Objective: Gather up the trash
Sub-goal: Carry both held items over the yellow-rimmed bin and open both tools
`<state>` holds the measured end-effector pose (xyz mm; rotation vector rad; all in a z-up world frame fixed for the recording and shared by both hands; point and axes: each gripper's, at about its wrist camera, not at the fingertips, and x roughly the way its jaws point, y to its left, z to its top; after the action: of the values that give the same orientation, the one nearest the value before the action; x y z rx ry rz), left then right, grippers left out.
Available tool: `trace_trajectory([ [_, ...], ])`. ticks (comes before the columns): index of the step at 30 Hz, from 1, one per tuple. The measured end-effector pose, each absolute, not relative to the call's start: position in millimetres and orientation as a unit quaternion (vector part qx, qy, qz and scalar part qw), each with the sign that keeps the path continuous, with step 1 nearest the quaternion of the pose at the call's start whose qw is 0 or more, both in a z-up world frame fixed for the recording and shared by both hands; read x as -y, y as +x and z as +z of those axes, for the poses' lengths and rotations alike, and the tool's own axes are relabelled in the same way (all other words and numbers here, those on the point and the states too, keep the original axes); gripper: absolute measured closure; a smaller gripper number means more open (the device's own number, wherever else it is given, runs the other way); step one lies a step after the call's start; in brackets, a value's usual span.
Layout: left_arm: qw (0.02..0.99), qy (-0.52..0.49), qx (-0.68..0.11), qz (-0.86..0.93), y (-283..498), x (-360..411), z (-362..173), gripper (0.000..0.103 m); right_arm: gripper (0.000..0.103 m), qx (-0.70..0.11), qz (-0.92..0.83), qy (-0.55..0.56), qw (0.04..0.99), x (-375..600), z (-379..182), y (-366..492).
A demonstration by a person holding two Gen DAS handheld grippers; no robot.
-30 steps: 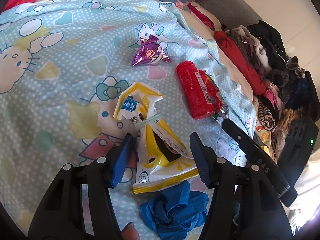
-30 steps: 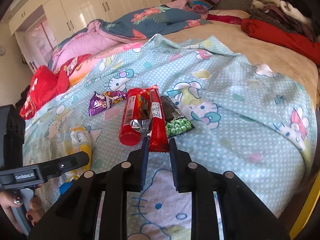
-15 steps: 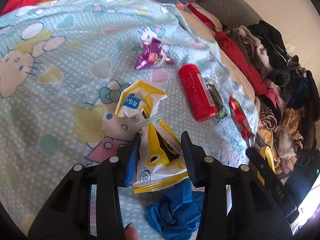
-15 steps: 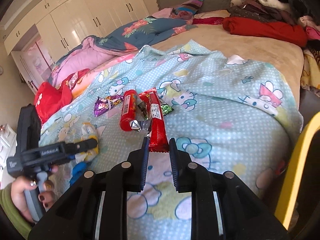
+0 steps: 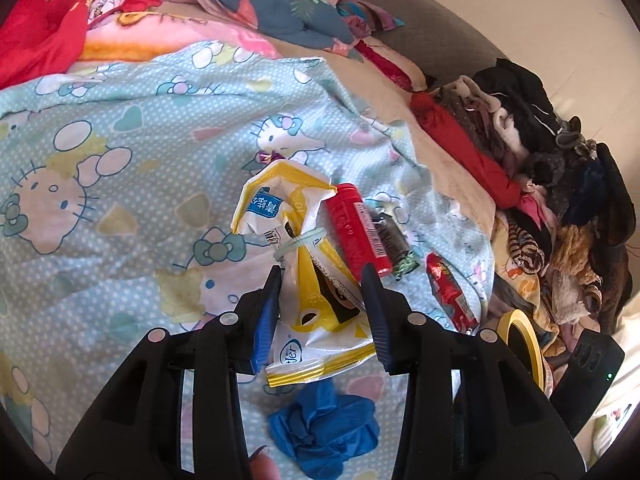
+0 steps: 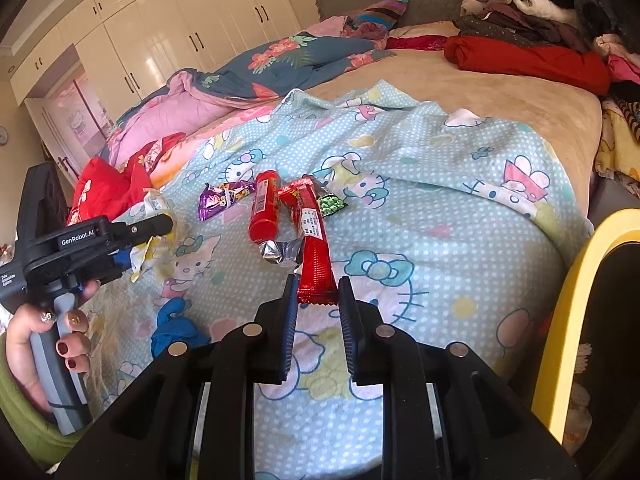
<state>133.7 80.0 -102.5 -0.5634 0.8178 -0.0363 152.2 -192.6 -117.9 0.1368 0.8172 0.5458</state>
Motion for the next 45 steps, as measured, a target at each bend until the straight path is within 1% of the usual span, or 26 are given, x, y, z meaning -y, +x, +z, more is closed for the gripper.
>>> trace_trajectory([
  [17,0.890,-0.247,-0.378,-0.059,129.4,-46.9,-79.0,0.071,0.083,-0.374,0.248,0.069,0.891,217.3,-99.9,138.9],
  [45,0.906,-0.189,-0.360,-0.118,117.8,12.7,-45.4,0.071,0.083,-0.344,0.193,0.109,0.912,294.8,-80.9,120.7],
])
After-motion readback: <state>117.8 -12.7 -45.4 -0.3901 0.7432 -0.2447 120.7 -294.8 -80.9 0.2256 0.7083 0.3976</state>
